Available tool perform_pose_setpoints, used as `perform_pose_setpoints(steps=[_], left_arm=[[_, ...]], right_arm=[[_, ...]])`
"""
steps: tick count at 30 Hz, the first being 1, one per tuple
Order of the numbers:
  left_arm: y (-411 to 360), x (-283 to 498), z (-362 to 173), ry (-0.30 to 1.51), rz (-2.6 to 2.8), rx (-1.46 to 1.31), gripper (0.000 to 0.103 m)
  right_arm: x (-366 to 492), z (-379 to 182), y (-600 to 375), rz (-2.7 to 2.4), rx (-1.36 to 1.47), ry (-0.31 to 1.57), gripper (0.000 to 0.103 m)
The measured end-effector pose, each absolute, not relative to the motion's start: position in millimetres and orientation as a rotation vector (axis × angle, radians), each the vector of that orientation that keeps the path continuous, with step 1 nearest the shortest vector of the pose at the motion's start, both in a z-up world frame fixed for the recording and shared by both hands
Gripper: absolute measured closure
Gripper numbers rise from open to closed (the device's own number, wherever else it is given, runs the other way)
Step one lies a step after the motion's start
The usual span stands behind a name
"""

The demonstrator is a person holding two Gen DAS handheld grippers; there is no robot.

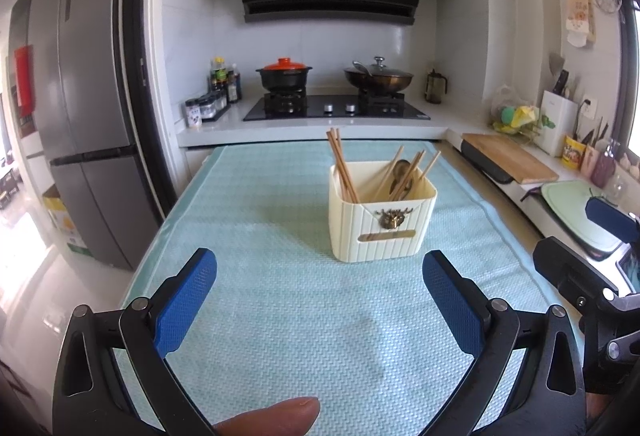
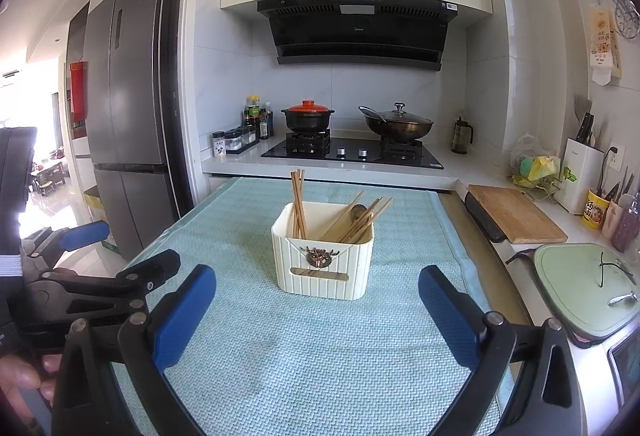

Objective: Organize utensils

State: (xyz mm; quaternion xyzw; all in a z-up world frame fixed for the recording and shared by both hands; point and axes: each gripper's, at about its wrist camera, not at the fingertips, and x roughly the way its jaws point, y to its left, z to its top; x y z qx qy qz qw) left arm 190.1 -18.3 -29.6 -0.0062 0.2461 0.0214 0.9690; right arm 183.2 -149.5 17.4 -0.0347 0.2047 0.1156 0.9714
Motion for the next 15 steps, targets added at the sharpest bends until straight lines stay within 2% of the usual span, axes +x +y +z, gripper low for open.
perform_pose_setpoints(steps=[15], left_arm=[[-17.5, 190.1, -31.0, 0.499, 0.044, -0.016, 0.0]], right_arm=[[181.2, 19.0, -148.8, 0.237, -0.08, 0.416, 0.0]])
